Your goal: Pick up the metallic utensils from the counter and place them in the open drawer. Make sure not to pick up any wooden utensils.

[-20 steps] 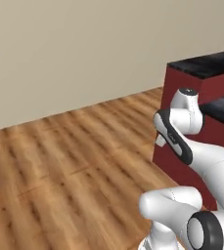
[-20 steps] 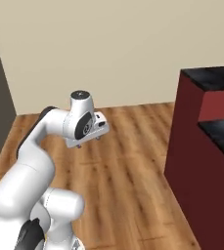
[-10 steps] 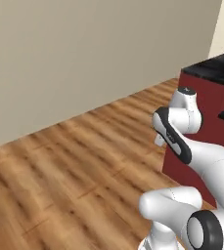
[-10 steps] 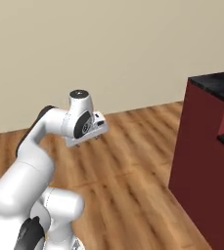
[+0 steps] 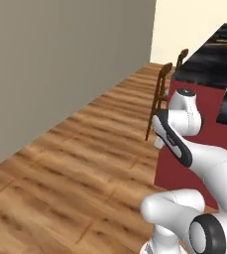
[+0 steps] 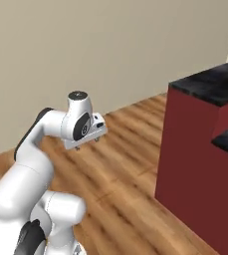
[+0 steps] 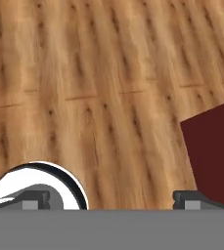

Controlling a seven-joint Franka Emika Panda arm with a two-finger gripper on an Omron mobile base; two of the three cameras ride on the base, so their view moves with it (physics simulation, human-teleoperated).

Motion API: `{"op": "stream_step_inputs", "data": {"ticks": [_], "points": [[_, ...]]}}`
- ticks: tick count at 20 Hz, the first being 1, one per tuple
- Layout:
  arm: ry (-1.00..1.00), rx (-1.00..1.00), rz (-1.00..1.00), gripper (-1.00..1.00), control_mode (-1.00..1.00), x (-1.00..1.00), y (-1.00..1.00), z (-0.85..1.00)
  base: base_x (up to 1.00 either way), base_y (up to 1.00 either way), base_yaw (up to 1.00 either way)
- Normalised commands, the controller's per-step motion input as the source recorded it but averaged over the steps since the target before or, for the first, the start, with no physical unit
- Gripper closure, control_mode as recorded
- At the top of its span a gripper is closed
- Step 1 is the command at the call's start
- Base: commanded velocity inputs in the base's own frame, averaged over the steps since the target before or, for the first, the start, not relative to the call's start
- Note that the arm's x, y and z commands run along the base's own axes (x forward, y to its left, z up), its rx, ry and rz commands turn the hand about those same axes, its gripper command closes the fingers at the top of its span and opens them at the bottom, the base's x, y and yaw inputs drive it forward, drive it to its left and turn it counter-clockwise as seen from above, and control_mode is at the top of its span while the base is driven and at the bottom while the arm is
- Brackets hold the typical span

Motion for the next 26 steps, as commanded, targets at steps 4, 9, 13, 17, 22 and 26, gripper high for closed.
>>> {"op": "stream_step_inputs", "data": {"ticks": [4,9,13,17,22,26], "points": [[0.0,0.0,0.0,-1.0,1.0,0.0,0.0,0.0,0.72,1.0,-0.45],[0.0,0.0,0.0,-1.0,1.0,0.0,0.0,0.0,0.86,1.0,-0.37],[0.0,0.0,0.0,-1.0,1.0,0.0,0.0,0.0,0.98,1.0,-0.37],[0.0,0.0,0.0,-1.0,1.0,0.0,0.0,0.0,1.0,0.99,-0.53],[0.0,0.0,0.0,-1.0,1.0,0.0,0.0,0.0,1.0,0.95,-0.57],[0.0,0.0,0.0,-1.0,1.0,0.0,0.0,0.0,1.0,0.72,-0.46]]}}
